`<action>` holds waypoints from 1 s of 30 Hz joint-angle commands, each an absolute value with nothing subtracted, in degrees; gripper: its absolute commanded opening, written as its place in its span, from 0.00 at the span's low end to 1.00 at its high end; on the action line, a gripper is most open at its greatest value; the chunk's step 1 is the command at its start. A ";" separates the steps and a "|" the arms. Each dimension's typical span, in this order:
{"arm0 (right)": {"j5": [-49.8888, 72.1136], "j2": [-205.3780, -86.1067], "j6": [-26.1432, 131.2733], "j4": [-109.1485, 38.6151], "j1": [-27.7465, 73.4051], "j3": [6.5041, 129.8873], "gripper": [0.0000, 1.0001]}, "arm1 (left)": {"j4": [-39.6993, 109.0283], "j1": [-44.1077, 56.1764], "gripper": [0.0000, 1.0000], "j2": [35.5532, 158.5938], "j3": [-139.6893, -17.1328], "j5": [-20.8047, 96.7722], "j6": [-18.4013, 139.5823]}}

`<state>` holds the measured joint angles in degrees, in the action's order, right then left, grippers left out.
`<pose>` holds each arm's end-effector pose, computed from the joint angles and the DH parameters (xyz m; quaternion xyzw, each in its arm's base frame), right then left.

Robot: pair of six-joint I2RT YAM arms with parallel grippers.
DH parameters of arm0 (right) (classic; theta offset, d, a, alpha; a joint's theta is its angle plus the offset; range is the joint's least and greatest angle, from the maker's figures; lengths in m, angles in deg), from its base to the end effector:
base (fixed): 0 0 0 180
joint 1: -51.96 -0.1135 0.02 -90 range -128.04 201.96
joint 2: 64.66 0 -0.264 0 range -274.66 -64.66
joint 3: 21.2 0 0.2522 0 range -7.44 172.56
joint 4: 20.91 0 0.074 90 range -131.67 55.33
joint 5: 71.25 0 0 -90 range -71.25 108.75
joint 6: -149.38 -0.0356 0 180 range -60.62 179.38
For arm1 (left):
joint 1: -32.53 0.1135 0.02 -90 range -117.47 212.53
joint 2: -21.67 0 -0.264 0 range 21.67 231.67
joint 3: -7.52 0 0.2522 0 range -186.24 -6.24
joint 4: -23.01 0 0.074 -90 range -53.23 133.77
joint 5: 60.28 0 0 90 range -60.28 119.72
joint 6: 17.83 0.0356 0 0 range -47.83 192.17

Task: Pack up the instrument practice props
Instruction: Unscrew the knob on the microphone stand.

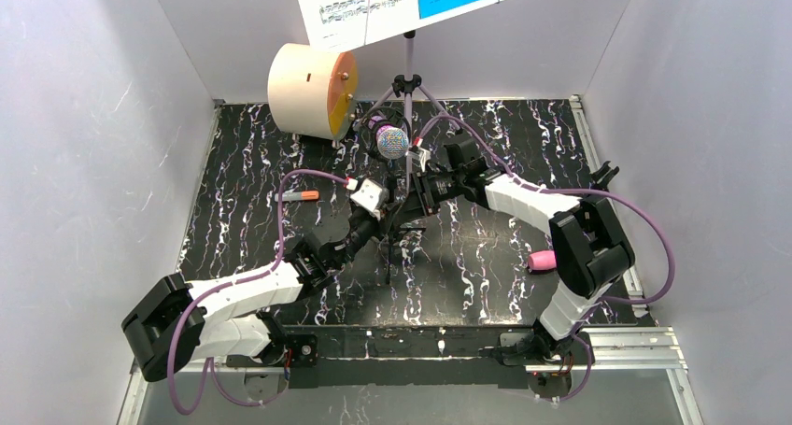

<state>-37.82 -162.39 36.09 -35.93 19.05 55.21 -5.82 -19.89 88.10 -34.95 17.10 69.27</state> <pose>0.2910 0.2237 0.2279 -0.2790 0.7651 0.5602 0.1514 0.1606 -0.1960 0.2623 0.2081 0.6444 -0.2740 0.6829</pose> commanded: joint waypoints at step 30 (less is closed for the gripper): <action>11.92 -148.46 96.10 -13.60 6.27 33.49 0.01 | 3.20 -20.83 0.00 90.29 -33.67 12.14 62.77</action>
<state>-6.48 -146.11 60.42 -26.55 8.47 41.58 -6.02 -21.22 88.43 -35.13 14.32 68.05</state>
